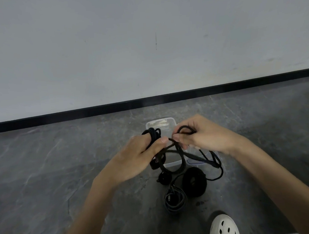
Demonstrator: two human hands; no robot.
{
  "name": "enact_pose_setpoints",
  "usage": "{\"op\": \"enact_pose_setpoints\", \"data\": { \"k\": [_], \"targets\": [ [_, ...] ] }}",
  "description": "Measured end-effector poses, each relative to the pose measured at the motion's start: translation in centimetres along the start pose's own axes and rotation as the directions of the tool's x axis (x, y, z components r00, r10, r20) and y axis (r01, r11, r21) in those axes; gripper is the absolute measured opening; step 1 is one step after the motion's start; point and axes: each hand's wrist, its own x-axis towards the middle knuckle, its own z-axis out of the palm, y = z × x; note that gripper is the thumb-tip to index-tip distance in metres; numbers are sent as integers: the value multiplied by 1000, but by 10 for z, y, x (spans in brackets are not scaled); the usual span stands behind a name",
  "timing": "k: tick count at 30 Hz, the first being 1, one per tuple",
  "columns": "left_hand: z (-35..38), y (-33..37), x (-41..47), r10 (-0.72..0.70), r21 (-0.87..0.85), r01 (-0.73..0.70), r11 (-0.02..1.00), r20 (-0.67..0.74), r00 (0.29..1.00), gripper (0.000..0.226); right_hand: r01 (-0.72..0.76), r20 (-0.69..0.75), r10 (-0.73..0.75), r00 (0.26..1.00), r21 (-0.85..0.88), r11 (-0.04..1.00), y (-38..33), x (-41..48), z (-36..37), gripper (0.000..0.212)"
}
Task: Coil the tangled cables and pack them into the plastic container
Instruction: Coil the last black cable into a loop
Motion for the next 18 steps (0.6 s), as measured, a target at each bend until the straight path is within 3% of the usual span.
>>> {"op": "enact_pose_setpoints", "data": {
  "k": [3,9,13,18],
  "targets": [
    [-1,0,1,77,-36,-81,996,-117,990,48,-26,79,27,997,-19,999,2,-1,2,22],
    [-4,-4,3,4,-42,-18,999,-303,953,54,26,204,-14,979,-57,998,1,-2,6,14],
    [-5,0,3,-28,-85,-10,996,-430,902,49,41,204,-12,979,-136,990,4,-2,7,14],
    [0,3,4,-52,-139,-19,990,-491,870,47,-27,124,54,991,-211,977,12,2,8,15]
  ]
}}
